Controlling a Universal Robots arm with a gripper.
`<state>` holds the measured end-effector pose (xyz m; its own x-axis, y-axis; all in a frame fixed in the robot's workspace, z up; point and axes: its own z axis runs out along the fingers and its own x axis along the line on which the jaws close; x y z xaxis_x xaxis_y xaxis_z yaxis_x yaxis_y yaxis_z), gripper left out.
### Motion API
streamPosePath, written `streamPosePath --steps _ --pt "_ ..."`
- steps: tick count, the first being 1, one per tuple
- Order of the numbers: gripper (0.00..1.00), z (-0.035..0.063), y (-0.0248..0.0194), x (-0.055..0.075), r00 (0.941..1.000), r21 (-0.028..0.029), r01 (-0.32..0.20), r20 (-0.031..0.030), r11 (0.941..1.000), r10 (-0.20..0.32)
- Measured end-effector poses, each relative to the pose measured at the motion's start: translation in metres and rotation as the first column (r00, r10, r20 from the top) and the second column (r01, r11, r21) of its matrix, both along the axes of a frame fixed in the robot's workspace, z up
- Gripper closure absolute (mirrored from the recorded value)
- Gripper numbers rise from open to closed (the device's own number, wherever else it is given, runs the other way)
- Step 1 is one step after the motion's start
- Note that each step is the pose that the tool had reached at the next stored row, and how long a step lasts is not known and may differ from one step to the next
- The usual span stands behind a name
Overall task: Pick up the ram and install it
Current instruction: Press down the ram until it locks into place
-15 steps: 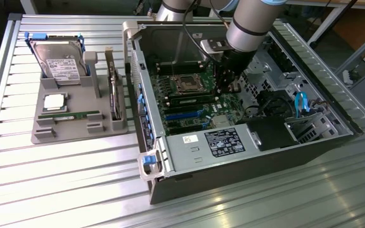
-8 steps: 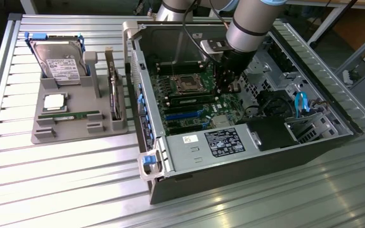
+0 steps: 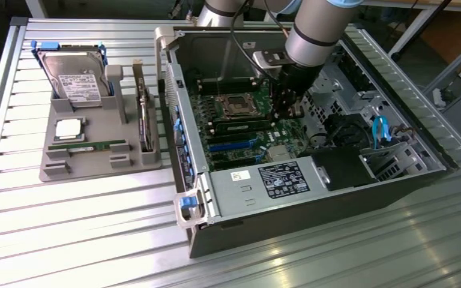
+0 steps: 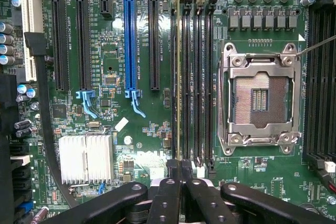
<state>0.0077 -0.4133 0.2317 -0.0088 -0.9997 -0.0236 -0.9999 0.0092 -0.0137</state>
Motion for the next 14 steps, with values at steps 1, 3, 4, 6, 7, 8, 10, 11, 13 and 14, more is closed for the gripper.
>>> streamPosePath --steps 1,3,4,6,7,8,10,11,13,14 --pt "0.91 -0.0002 0.0000 0.000 1.0000 -0.0001 0.000 0.0000 1.0000 0.000" --pt "0.91 -0.0005 0.0000 0.000 1.0000 -0.0001 0.000 0.0000 1.0000 0.000" --pt "0.91 -0.0005 0.0000 0.000 1.0000 0.0000 0.000 0.0000 1.0000 0.000" --pt "0.91 0.0069 0.0000 0.000 1.0000 -0.0005 0.000 0.0000 1.0000 0.000" --pt "0.91 0.0094 0.0000 0.000 1.0000 -0.0008 0.000 0.0000 1.0000 0.000" --pt "0.91 0.0114 0.0000 0.000 1.0000 -0.0012 0.000 0.0000 1.0000 0.000" --pt "0.91 0.0195 0.0000 0.000 1.0000 -0.0024 0.000 0.0000 1.0000 0.000" --pt "0.91 0.0228 0.0000 0.000 1.0000 -0.0031 0.000 0.0000 1.0000 0.000" --pt "0.91 0.0268 0.0000 0.000 1.0000 -0.0038 0.000 0.0001 1.0000 0.000" --pt "0.91 0.0268 0.0000 0.000 1.0000 -0.0039 0.000 0.0001 1.0000 0.000"
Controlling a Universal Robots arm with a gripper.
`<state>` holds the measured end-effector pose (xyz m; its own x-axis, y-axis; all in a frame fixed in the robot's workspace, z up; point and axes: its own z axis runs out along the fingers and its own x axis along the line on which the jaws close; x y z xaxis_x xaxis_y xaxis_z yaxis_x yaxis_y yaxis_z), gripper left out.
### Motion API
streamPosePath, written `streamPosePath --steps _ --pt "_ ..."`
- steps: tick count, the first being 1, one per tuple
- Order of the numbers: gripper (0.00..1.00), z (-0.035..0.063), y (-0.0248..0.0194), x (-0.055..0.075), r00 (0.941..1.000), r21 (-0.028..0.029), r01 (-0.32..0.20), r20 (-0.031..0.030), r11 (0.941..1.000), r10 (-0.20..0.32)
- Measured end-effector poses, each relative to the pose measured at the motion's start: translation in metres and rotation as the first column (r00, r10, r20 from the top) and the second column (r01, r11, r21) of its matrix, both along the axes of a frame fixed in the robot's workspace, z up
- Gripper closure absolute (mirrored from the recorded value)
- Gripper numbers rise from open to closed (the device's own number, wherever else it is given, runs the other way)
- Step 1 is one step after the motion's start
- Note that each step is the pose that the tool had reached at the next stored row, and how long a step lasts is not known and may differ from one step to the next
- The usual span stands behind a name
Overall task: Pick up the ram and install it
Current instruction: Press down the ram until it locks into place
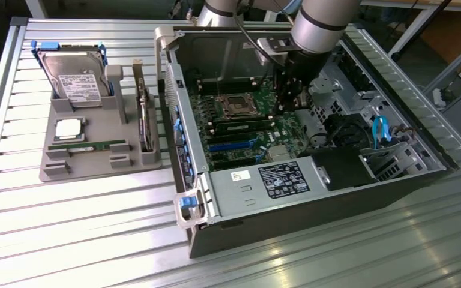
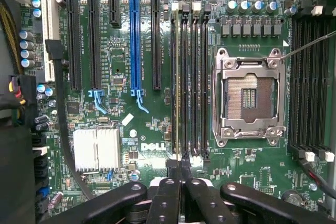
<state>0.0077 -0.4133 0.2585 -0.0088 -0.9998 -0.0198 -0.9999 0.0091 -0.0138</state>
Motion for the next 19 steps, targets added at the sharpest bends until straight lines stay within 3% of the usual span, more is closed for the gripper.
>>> streamPosePath --steps 13,19 --pt "0.91 -0.0005 0.0000 -0.038 1.0000 -0.0002 0.002 -0.0001 1.0000 -0.002" --pt "0.91 -0.0010 0.0000 -0.072 1.0000 -0.0001 0.008 0.0000 1.0000 -0.008"
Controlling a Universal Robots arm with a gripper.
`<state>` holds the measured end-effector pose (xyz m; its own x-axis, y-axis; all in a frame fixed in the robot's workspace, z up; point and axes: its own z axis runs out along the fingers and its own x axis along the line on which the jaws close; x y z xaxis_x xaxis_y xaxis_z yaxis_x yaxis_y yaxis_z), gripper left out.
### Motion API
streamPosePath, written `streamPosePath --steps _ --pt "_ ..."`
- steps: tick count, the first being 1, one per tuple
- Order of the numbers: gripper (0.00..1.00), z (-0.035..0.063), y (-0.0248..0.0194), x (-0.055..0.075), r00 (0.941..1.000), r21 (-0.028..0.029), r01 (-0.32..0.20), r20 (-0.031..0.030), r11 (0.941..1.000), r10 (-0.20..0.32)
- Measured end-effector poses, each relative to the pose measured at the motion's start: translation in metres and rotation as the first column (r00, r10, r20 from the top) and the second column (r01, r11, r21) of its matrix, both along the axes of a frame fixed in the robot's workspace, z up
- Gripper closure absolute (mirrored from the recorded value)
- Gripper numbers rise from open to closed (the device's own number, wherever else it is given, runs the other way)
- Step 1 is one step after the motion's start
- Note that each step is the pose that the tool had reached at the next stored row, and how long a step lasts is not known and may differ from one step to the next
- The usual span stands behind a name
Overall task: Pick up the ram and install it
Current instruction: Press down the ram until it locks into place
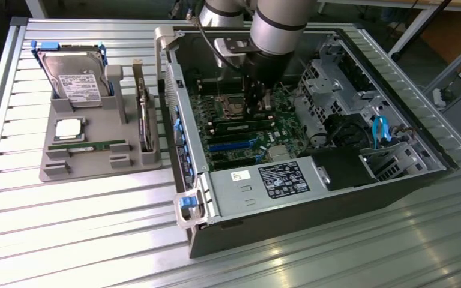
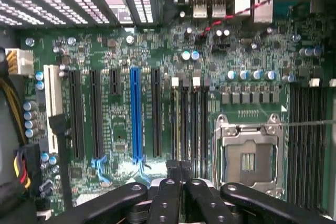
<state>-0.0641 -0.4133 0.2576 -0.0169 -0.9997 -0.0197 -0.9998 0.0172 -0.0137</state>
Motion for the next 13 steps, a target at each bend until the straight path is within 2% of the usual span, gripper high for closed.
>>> streamPosePath --steps 5,7,10,13 --pt "0.91 -0.0002 0.0000 -0.023 1.0000 0.0000 0.005 0.0000 1.0000 -0.005" --pt "0.91 -0.0009 0.0000 -0.023 1.0000 0.0002 0.005 0.0001 1.0000 -0.005" --pt "0.91 -0.0121 0.0000 -0.023 1.0000 0.0000 0.005 0.0000 1.0000 -0.005" --pt "0.91 -0.0124 0.0000 -0.026 1.0000 0.0001 0.005 0.0001 1.0000 -0.005"
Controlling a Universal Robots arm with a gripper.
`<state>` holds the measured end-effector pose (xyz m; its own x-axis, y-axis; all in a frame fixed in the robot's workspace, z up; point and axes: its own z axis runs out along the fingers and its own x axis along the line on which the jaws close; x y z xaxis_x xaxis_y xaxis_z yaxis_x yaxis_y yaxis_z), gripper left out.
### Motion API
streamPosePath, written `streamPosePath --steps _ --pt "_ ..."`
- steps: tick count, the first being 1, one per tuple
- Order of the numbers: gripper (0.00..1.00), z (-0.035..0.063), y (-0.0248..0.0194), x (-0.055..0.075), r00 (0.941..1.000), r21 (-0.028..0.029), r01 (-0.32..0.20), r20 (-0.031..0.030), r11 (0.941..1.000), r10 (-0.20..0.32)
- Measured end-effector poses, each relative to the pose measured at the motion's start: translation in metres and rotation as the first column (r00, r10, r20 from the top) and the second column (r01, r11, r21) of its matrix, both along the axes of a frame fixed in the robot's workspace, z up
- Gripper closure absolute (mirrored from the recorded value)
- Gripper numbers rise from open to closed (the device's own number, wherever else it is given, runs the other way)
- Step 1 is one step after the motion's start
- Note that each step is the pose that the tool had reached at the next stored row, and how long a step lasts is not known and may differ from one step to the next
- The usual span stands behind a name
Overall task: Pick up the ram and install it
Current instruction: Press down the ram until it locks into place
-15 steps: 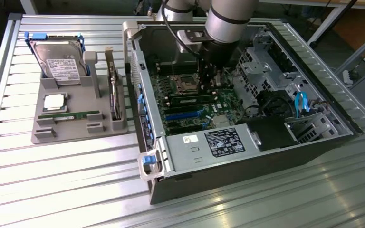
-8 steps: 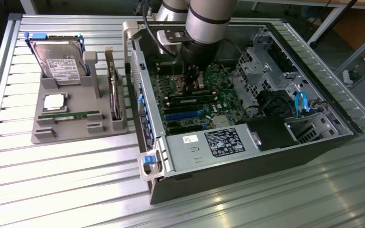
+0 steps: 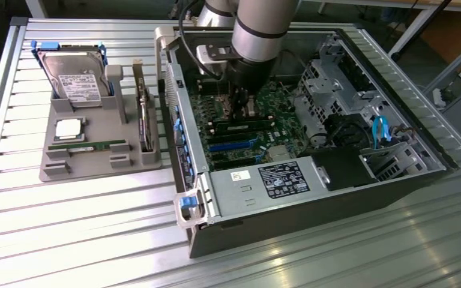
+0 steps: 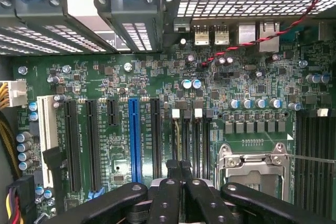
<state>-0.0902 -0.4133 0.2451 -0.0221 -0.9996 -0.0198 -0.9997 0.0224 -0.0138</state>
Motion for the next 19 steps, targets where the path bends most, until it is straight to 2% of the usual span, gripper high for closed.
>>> streamPosePath --steps 19 --pt "0.91 -0.0092 -0.0004 -0.0010 1.0000 0.0007 0.000 0.0000 1.0000 0.000"
